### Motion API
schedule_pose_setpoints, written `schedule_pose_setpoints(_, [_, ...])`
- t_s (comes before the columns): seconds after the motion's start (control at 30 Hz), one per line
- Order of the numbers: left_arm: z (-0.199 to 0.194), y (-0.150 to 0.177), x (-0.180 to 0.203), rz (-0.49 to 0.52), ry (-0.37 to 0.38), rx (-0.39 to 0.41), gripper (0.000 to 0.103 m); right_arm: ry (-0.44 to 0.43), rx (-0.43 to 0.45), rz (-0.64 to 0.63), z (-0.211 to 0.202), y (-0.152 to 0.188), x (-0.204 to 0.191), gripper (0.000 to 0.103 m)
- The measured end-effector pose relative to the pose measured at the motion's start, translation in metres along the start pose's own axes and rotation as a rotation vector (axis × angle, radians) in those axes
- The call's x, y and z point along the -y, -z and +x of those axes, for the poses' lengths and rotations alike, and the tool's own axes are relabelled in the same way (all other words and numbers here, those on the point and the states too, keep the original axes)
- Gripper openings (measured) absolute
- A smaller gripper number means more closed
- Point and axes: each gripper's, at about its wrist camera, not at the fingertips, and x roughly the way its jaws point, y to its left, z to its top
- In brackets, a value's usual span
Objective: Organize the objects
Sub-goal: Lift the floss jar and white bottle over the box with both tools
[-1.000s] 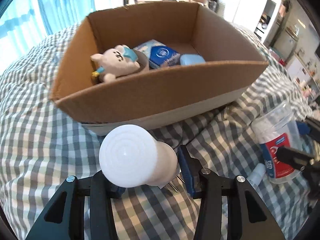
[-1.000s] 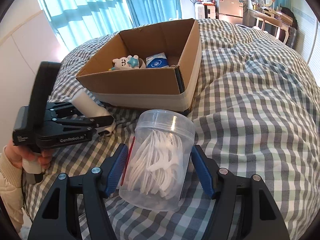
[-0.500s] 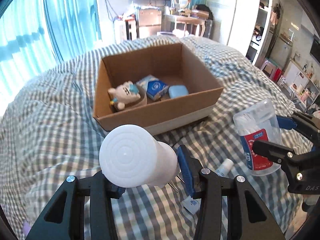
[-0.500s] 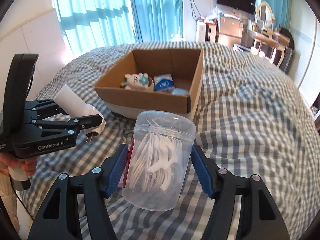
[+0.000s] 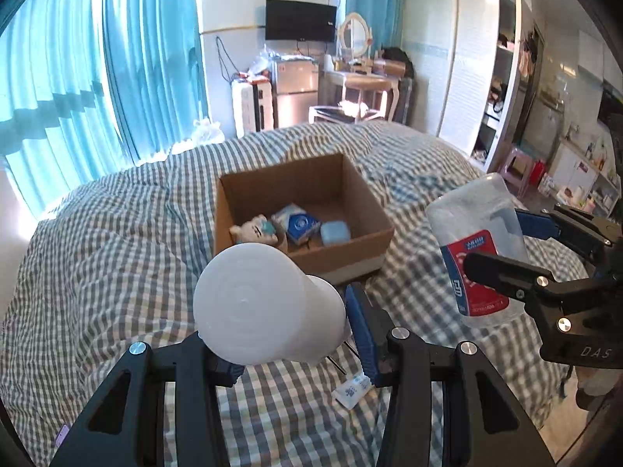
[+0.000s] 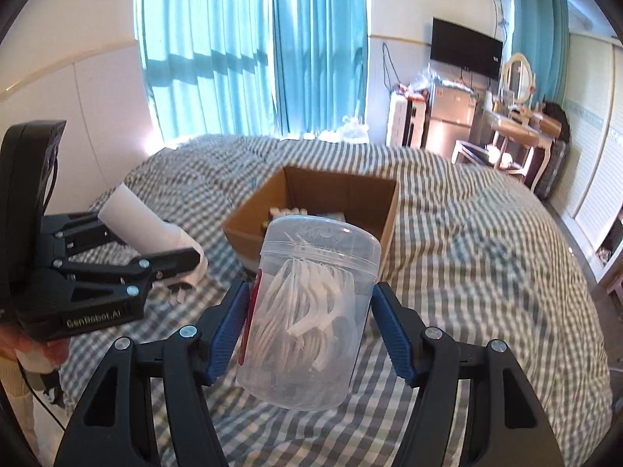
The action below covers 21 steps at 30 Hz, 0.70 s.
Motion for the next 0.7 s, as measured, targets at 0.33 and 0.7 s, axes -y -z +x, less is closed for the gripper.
schedule_pose_setpoints(0.33, [0.008, -0.050, -0.021, -0.040, -0.021, 0.032, 0.046, -0.002, 0.047, -0.012, 0.018, -0.064, 0.000, 0.065])
schedule_pose_setpoints(0.7, [0.075, -0.102, -0.042, -0.042, -0.036, -0.004, 0.046, -0.010, 0.025, -0.004, 0.089, -0.123, 0.019, 0.065])
